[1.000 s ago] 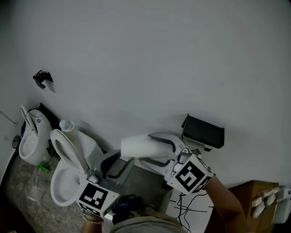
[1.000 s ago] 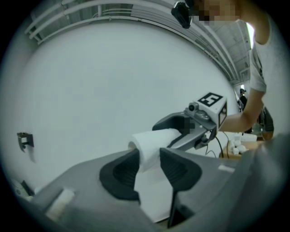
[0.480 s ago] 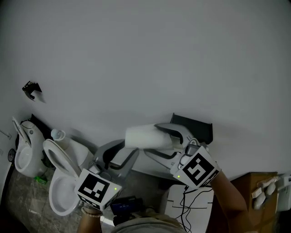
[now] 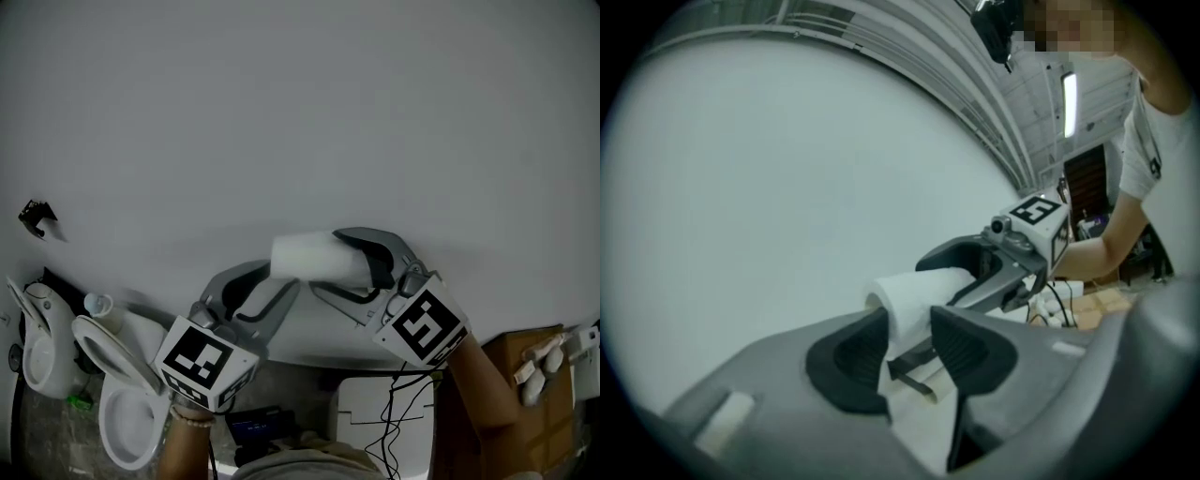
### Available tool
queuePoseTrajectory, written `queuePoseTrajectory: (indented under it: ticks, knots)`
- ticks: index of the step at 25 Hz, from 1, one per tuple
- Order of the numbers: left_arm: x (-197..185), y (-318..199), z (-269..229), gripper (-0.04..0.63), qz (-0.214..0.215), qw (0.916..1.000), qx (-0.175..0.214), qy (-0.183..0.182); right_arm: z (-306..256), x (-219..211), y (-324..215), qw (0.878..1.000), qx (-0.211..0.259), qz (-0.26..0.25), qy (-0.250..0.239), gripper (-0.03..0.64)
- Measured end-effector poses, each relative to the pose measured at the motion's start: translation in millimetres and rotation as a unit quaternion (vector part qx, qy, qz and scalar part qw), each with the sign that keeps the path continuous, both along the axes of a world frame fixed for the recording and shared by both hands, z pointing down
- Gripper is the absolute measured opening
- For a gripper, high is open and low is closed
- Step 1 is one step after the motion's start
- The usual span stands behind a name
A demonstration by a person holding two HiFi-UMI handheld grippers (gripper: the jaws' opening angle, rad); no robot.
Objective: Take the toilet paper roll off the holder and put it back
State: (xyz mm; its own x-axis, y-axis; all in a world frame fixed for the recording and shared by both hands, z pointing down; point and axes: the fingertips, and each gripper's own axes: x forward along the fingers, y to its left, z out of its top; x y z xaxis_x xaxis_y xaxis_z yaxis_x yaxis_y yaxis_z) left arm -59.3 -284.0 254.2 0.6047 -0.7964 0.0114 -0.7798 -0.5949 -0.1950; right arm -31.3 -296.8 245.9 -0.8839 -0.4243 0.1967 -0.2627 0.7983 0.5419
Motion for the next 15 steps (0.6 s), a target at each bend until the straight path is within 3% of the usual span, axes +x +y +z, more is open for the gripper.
queuePoseTrajectory:
  ticks: [8, 15]
  knots:
    - [39.9, -30.3, -1.2, 0.137, 0.049, 0.9988, -0.004, -0.005, 0.7, 41.7, -28.0, 0.998, 0.003, 0.056, 0.023, 0.296]
    - [63.8, -55.3, 20.6, 0.138, 0.07, 0.997, -0.031, -0.011, 22.7, 67.4, -52.5, 0.995, -0.006, 0.087, 0.05, 0.296]
